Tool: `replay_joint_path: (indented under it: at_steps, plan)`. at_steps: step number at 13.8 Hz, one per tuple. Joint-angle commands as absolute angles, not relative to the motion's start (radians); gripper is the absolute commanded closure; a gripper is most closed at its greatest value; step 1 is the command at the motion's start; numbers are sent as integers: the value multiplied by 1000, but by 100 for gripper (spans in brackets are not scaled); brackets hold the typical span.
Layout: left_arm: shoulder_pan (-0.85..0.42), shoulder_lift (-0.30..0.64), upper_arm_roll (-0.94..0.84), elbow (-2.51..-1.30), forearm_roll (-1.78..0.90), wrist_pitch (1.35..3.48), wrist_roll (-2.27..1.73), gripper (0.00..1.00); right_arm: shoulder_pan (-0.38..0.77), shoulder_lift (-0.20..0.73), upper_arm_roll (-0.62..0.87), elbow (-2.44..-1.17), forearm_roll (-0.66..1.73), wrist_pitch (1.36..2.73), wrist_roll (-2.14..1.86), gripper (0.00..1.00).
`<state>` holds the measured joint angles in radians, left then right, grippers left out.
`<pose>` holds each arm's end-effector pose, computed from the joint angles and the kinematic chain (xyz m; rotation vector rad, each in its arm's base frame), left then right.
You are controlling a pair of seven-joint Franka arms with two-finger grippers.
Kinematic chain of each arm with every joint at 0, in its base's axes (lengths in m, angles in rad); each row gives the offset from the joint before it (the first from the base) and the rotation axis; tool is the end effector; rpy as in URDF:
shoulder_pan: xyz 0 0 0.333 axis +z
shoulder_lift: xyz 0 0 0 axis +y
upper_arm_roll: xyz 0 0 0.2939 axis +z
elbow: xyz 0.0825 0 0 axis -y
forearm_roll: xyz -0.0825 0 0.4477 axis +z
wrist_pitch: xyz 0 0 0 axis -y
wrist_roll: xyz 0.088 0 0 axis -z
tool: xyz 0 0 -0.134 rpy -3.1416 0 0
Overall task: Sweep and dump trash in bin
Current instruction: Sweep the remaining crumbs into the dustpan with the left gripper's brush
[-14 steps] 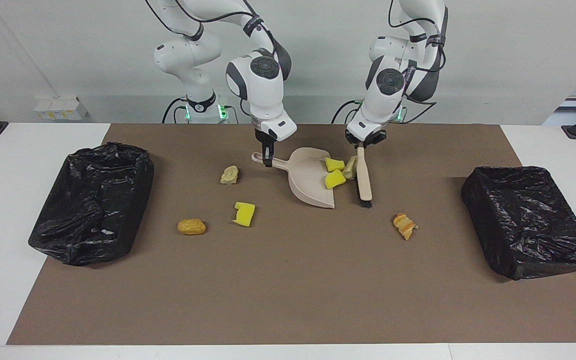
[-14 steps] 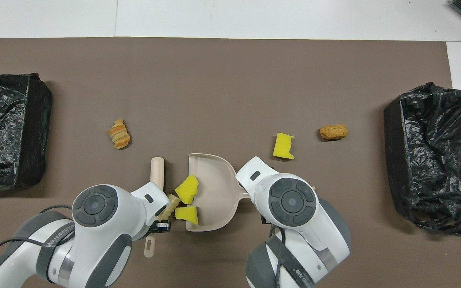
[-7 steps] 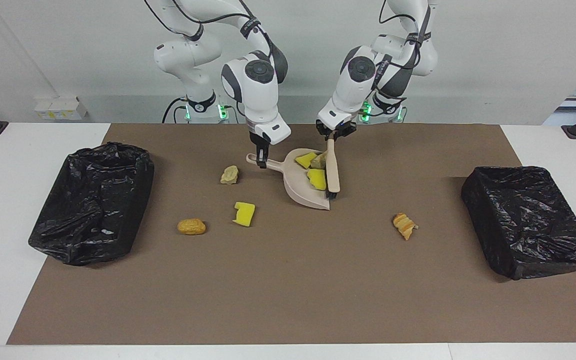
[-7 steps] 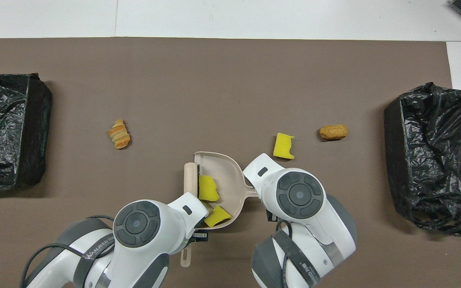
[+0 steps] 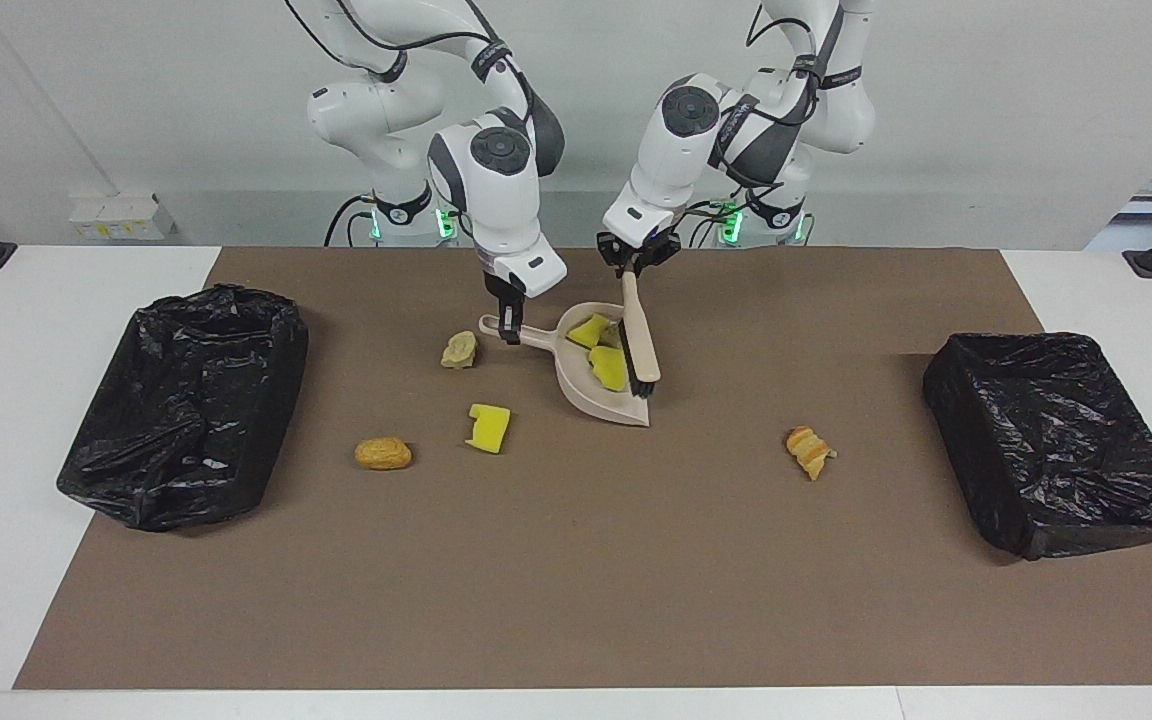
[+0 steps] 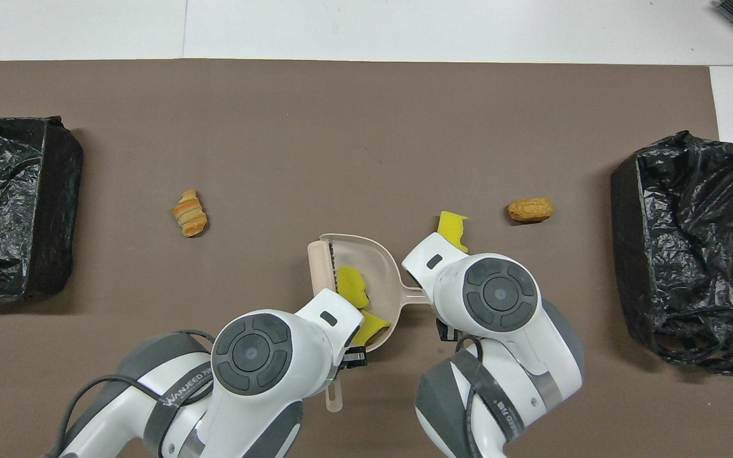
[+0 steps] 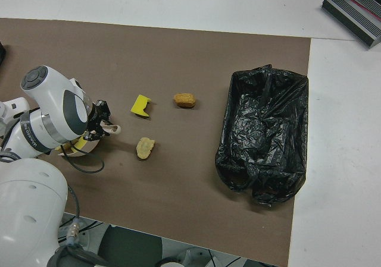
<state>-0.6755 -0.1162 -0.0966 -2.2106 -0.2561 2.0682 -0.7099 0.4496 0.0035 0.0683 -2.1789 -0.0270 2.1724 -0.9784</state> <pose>0.3898 -0.4061 0.3474 2.9912 0.0961 -0.2437 0.5083 0.2878 0.3022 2.2722 2.1417 -0.0230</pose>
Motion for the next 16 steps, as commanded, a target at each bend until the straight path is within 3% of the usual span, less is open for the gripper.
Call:
replay_joint_path:
  at_steps: [1, 3, 7, 11, 13, 16]
  plan:
    - [-673, -124, -89, -2177, -258, 2048, -750, 100, 414, 8, 77, -2192, -18, 2220, -1012, 100]
    - [-643, -146, -83, -2177, -255, 1999, -756, 100, 410, 18, 77, -2192, 0, 2253, -1020, 100]
    - [-458, -143, -84, -2172, -156, 1956, -639, 100, 408, 49, 77, -2169, 37, 2299, -1016, 100]
    - [-243, -103, -84, -2157, -78, 2008, -315, 100, 429, 146, 78, -2083, 34, 2344, -951, 100]
    - [-113, -10, -83, -2082, -11, 2065, -139, 100, 451, 191, 78, -2001, 32, 2324, -943, 100]
    - [-49, 130, -81, -1948, 66, 2071, -84, 100, 463, 274, 77, -1844, -21, 2197, -942, 100]
